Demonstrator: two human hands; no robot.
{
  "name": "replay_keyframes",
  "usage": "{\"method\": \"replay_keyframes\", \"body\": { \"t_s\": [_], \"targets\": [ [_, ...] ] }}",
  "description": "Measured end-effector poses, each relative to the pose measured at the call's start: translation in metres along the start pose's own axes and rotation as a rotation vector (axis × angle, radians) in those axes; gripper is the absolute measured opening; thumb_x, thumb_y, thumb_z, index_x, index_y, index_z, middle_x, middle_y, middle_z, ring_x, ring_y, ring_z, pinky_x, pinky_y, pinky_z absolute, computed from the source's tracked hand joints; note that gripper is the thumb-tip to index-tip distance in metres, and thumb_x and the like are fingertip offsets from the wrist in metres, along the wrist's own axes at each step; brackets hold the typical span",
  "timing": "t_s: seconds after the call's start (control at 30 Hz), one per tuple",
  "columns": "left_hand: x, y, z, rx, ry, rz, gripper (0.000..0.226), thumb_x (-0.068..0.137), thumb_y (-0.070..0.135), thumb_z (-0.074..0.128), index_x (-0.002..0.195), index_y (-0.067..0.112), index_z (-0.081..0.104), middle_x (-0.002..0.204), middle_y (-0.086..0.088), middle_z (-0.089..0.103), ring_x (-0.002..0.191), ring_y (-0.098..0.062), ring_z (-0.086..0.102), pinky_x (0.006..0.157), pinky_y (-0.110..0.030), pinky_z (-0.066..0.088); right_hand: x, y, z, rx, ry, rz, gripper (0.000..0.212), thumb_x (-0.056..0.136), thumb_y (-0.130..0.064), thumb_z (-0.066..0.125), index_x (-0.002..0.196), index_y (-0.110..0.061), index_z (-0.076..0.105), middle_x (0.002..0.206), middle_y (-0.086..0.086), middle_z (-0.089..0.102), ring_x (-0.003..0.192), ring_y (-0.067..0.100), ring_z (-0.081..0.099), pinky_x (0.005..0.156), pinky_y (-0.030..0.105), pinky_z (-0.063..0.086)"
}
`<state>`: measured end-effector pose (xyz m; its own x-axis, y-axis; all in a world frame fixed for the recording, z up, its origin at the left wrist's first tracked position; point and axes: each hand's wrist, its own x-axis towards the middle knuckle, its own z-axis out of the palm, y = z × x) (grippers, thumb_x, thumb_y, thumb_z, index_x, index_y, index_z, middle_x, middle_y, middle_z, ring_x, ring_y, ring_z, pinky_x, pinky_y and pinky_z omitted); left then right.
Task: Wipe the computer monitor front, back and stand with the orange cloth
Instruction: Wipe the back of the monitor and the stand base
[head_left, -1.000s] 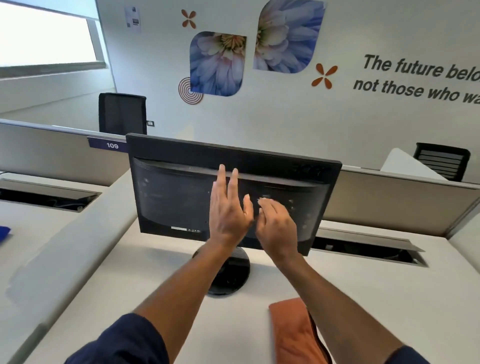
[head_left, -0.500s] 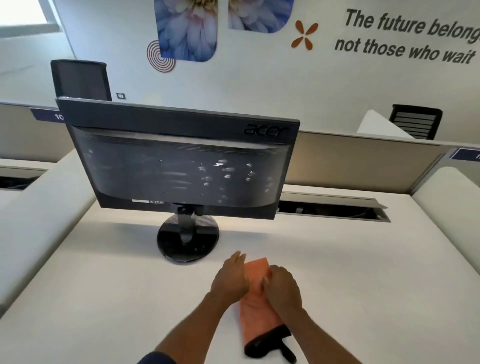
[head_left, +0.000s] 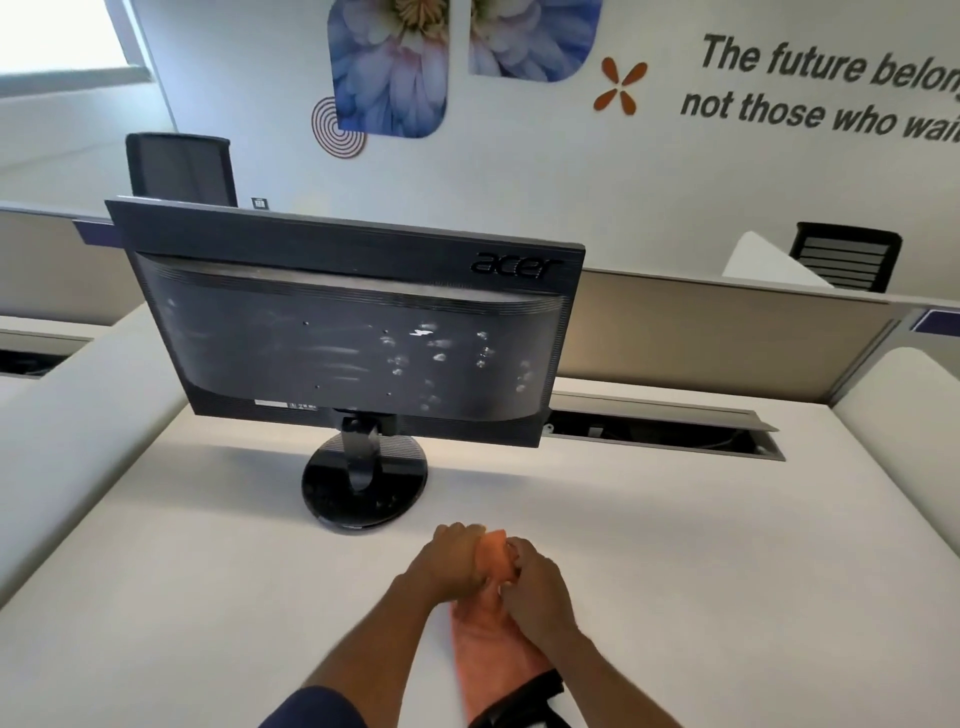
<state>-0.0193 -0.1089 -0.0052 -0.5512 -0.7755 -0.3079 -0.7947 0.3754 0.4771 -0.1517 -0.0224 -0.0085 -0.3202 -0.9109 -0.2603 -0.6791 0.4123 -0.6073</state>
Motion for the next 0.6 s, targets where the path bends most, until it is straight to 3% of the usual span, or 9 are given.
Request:
{"method": "replay_keyframes", "body": {
  "t_s": [0.03, 0.1, 0.17, 0.23, 0.3, 0.47, 0.6],
  "targets": [
    [0.001, -0.003, -0.004, -0.037, 0.017, 0.011, 0.045, 0.077, 0.032, 0.057, 0.118, 0.012, 0.061, 0.112, -0.004, 0.061, 0.111, -0.027, 0.054, 0.088, -0.033, 0.045, 0.002, -0.001, -0.001, 0.048, -0.028, 0.006, 0.066, 0.078, -0.019, 0.061, 0.141, -0.021, 0.042, 0.118, 0.001, 0.065, 0.110, 0.020, 0.059, 0.088, 0.025, 0.046],
    [0.001, -0.009, -0.012, -0.082, 0.019, 0.019, 0.021, 0.070, 0.025, 0.062, 0.087, 0.013, 0.064, 0.087, 0.002, 0.060, 0.087, -0.019, 0.058, 0.066, -0.027, 0.042, 0.005, -0.004, -0.004, 0.081, -0.085, 0.008, 0.063, 0.074, -0.030, 0.067, 0.134, -0.023, 0.048, 0.110, 0.001, 0.066, 0.103, 0.019, 0.061, 0.082, 0.025, 0.045],
    [-0.003, -0.010, -0.023, -0.066, 0.015, 0.058, 0.011, 0.070, 0.023, 0.066, 0.078, 0.018, 0.061, 0.080, 0.004, 0.056, 0.076, -0.015, 0.053, 0.056, -0.023, 0.035, 0.009, -0.007, -0.008, 0.047, -0.104, -0.042, 0.023, 0.067, -0.040, 0.069, 0.085, -0.028, 0.060, 0.082, -0.003, 0.061, 0.078, 0.015, 0.058, 0.071, 0.031, 0.043],
    [-0.007, -0.011, -0.034, -0.058, 0.020, 0.093, 0.012, 0.071, 0.024, 0.068, 0.076, 0.021, 0.058, 0.079, 0.004, 0.055, 0.074, -0.014, 0.051, 0.054, -0.022, 0.033, 0.014, -0.009, -0.010, 0.101, -0.108, -0.083, 0.036, 0.061, -0.045, 0.068, 0.057, -0.017, 0.046, 0.058, -0.003, 0.044, 0.056, 0.011, 0.043, 0.058, 0.034, 0.036],
    [-0.012, -0.011, -0.044, -0.106, 0.029, 0.103, 0.014, 0.072, 0.026, 0.069, 0.078, 0.020, 0.059, 0.077, 0.008, 0.054, 0.074, -0.013, 0.051, 0.055, -0.022, 0.034, 0.017, -0.015, -0.014, 0.122, -0.115, -0.128, 0.037, 0.061, -0.045, 0.066, 0.055, -0.017, 0.042, 0.055, -0.004, 0.039, 0.052, 0.009, 0.038, 0.055, 0.030, 0.031],
    [-0.021, -0.018, -0.075, -0.251, 0.022, 0.068, 0.022, 0.069, 0.035, 0.073, 0.084, 0.022, 0.064, 0.079, 0.006, 0.060, 0.072, -0.009, 0.054, 0.062, -0.024, 0.042, 0.020, -0.045, -0.030, 0.209, -0.253, -0.209, 0.025, 0.073, -0.037, 0.062, 0.085, -0.015, 0.067, 0.079, 0.004, 0.067, 0.069, 0.007, 0.058, 0.067, 0.028, 0.045],
    [-0.026, -0.033, -0.099, -0.281, -0.041, 0.053, 0.027, 0.063, 0.031, 0.068, 0.085, 0.016, 0.068, 0.081, -0.008, 0.065, 0.071, -0.013, 0.057, 0.071, -0.040, 0.052, 0.021, -0.073, -0.040, 0.216, -0.221, -0.245, 0.015, 0.080, -0.026, 0.062, 0.090, -0.015, 0.064, 0.081, 0.000, 0.065, 0.072, 0.008, 0.059, 0.068, 0.024, 0.046]
  ]
}}
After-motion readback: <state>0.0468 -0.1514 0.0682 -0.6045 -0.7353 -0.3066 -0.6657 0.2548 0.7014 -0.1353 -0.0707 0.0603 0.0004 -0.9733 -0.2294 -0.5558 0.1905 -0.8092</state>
